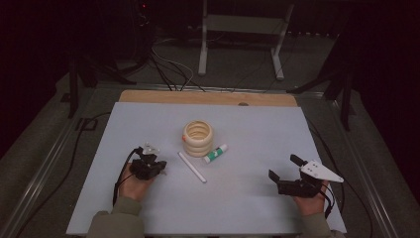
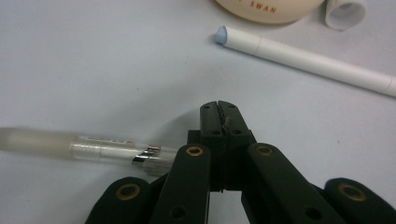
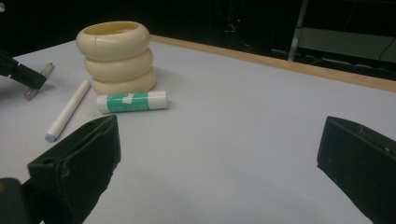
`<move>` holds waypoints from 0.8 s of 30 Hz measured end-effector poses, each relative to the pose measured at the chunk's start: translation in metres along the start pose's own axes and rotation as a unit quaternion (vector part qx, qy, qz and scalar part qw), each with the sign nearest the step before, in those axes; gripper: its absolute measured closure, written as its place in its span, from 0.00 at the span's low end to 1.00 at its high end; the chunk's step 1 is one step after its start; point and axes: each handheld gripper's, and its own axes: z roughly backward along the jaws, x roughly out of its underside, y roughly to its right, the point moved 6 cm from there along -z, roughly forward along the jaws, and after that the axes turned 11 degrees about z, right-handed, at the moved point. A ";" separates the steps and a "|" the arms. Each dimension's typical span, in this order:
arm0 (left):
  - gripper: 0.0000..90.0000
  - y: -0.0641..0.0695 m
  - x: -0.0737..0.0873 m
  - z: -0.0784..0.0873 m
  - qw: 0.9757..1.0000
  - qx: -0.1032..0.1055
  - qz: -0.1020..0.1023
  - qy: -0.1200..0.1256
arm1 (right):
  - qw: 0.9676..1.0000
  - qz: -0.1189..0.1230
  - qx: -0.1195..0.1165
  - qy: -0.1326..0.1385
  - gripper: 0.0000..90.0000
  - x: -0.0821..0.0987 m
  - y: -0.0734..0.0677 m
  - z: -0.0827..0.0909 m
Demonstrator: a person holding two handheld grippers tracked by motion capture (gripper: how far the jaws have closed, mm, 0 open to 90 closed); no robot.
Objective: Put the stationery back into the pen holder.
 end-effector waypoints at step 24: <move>1.00 -0.001 0.013 0.010 1.000 0.009 -0.007 -0.017 | 1.000 0.000 -0.001 -0.002 0.00 0.001 -0.001 -0.001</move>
